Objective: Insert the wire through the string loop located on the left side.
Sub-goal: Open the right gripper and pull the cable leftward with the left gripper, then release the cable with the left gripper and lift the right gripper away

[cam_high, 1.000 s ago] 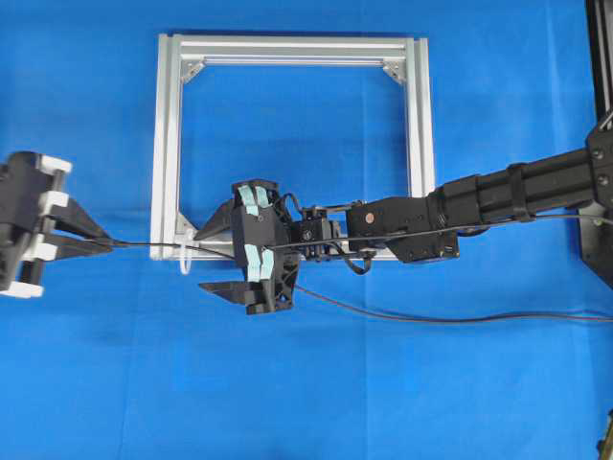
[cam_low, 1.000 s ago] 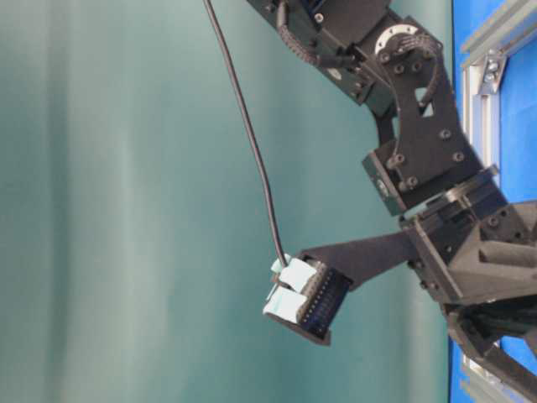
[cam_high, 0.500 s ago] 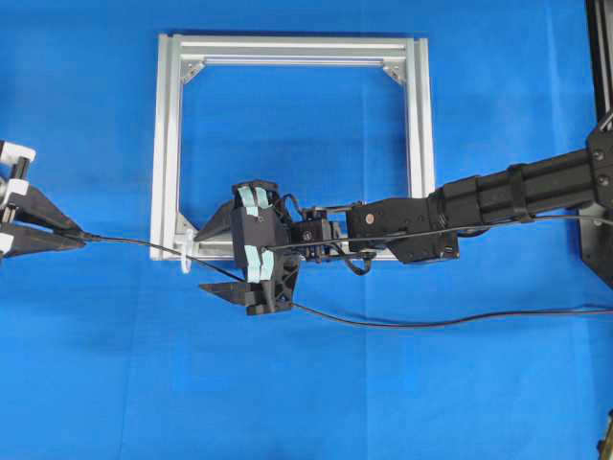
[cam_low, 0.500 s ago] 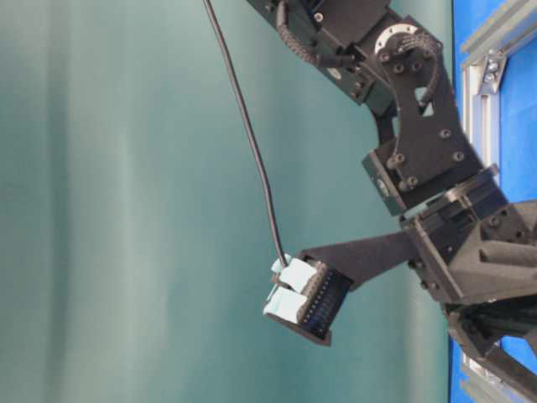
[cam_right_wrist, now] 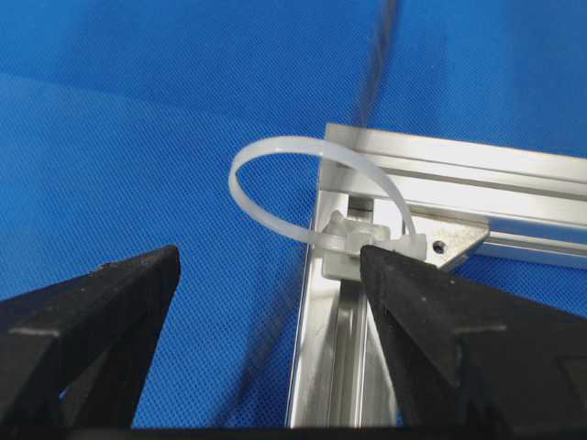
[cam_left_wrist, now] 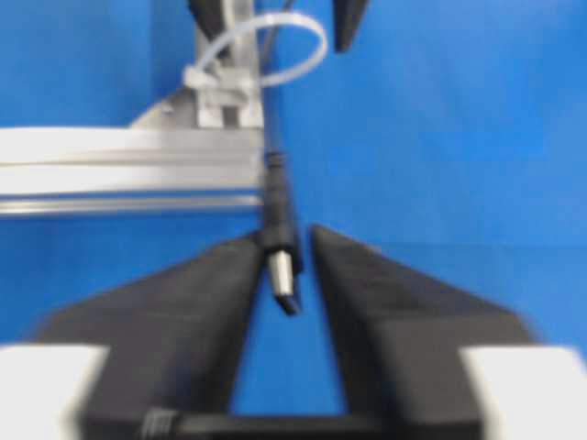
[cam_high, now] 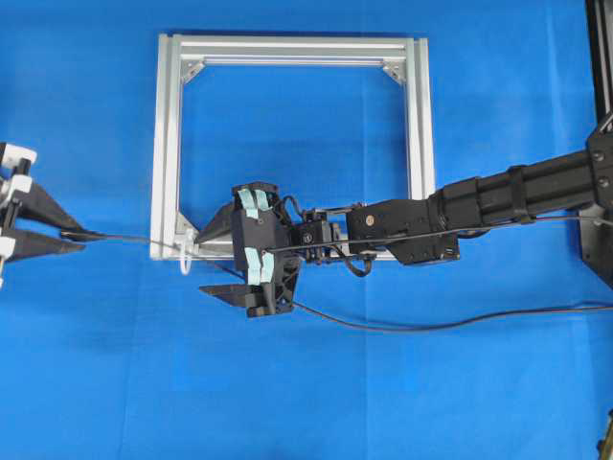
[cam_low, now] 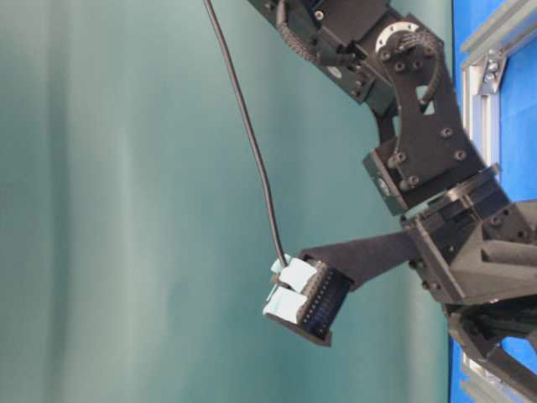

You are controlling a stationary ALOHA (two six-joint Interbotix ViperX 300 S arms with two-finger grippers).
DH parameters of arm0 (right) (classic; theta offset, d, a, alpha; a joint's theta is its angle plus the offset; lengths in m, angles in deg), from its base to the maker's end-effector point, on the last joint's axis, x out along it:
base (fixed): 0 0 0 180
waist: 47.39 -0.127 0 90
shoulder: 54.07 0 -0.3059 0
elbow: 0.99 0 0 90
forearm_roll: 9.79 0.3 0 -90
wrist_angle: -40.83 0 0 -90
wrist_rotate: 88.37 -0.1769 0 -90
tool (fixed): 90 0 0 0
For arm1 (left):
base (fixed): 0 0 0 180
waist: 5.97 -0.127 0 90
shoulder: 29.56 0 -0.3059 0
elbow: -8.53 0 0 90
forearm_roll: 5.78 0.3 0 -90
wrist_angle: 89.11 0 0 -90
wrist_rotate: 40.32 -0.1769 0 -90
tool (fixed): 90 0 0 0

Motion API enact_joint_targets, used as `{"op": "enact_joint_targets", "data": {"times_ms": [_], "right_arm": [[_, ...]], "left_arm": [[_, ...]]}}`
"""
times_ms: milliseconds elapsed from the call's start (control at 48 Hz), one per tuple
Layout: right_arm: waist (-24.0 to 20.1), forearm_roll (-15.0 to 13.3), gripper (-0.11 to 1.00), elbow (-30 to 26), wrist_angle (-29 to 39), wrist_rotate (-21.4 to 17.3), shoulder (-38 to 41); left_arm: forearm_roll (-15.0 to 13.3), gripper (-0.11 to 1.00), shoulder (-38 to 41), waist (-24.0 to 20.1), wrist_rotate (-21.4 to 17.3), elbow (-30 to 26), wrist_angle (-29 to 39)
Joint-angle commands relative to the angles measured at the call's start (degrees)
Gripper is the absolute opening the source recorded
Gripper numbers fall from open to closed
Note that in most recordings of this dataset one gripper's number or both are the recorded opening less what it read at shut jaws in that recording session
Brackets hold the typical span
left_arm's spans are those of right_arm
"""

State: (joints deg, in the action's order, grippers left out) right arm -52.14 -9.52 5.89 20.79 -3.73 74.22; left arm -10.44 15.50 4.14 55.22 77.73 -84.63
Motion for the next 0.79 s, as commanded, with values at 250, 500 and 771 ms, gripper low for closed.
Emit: {"op": "enact_joint_targets", "data": {"times_ms": [250,500,771], "right_arm": [[-0.26,0.18,0.93,-0.7,-0.18,-0.09,-3.34],[-0.26,0.18,0.93,-0.44,-0.09,0.0,-4.92],[0.35,0.18,0.92,-0.62,3.78,0.26,-10.81]], "left_arm": [[0.18,0.75,0.53,0.18,0.62,-0.62,0.26],[0.09,0.73,-0.09,-0.26,0.62,-0.97,0.35],[0.18,0.72,-3.96,-0.35,0.09,-2.99,0.35]]}}
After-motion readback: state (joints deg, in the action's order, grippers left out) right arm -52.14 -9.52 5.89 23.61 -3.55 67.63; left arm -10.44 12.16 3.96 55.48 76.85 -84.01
